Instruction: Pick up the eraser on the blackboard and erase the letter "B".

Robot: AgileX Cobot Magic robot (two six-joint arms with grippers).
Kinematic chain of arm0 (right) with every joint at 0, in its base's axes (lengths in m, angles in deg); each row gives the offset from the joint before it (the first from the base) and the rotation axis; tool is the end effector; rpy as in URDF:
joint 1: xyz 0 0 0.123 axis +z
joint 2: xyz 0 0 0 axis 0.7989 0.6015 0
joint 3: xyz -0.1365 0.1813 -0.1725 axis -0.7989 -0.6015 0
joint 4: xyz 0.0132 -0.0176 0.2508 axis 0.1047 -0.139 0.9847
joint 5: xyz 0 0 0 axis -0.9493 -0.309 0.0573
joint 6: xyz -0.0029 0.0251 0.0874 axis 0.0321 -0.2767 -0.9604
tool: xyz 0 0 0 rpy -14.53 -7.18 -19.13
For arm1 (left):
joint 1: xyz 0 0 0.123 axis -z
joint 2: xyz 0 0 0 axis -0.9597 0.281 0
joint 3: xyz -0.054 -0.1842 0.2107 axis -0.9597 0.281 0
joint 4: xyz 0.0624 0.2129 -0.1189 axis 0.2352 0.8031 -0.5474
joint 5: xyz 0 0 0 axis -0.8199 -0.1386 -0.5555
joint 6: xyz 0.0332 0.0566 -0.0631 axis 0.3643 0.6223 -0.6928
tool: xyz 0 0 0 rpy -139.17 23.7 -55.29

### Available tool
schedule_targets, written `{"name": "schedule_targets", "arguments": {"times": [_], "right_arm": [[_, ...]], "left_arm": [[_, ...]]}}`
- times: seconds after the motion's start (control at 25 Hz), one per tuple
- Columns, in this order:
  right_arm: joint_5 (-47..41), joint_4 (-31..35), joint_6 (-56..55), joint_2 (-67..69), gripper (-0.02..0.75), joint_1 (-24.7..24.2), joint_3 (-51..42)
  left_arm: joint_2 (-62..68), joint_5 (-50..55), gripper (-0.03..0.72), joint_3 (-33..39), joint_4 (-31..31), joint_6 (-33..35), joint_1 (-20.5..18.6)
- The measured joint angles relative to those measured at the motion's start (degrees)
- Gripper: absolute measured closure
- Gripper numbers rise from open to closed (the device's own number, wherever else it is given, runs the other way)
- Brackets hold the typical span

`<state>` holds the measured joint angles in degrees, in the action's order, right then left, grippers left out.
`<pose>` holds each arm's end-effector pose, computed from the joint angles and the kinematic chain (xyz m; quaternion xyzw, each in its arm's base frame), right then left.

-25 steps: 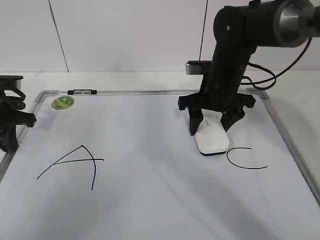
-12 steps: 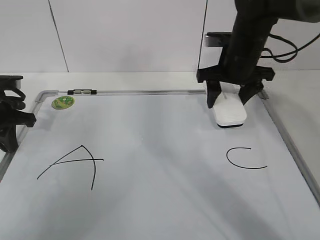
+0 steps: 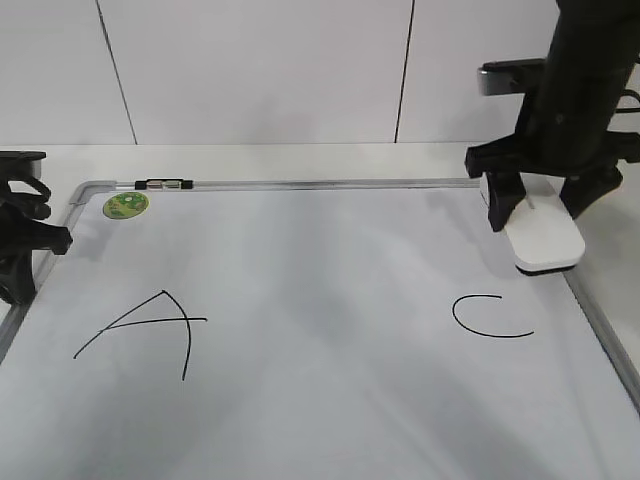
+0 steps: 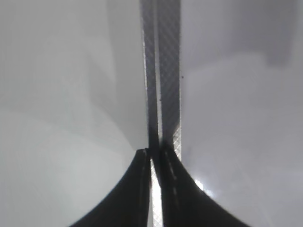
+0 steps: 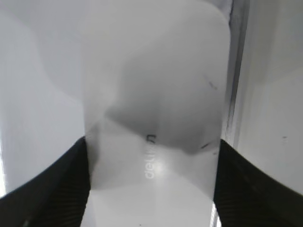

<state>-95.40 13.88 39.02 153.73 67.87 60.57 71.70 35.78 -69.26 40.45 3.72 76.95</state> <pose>0.3762 0.0914 0.2523 -0.0342 0.9967 -0.0295 0.0676 0.3609 -0.0220 0.1523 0.0049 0.9995 -0.0093 0.0287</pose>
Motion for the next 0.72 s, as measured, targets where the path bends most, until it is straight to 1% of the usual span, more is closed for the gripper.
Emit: {"name": "schedule_targets", "arguments": {"times": [0.2, 0.4, 0.44, 0.6, 0.64, 0.72], "right_arm": [[0.00, 0.00, 0.10, -2.30, 0.197, -0.85, -5.18], [0.00, 0.46, 0.92, -2.30, 0.197, -4.43, -5.62], [0.00, 1.35, 1.84, -2.30, 0.197, -5.25, -5.62], [0.00, 8.87, 7.86, -2.30, 0.197, -8.18, -5.87], [0.00, 10.01, 8.82, -2.44, 0.197, -8.35, -6.25], [0.00, 10.28, 9.88, -2.69, 0.197, -8.44, -7.60]], "left_arm": [[0.00, 0.00, 0.669, 0.00, 0.00, 0.00, 0.00], [0.00, 0.00, 0.669, 0.00, 0.00, 0.00, 0.00], [0.00, 0.00, 0.669, 0.00, 0.00, 0.00, 0.00], [0.00, 0.00, 0.669, 0.00, -0.14, 0.00, 0.00], [0.00, 0.00, 0.669, 0.00, -0.14, 0.00, 0.00], [0.00, 0.00, 0.669, 0.00, -0.34, 0.00, 0.00]]}}
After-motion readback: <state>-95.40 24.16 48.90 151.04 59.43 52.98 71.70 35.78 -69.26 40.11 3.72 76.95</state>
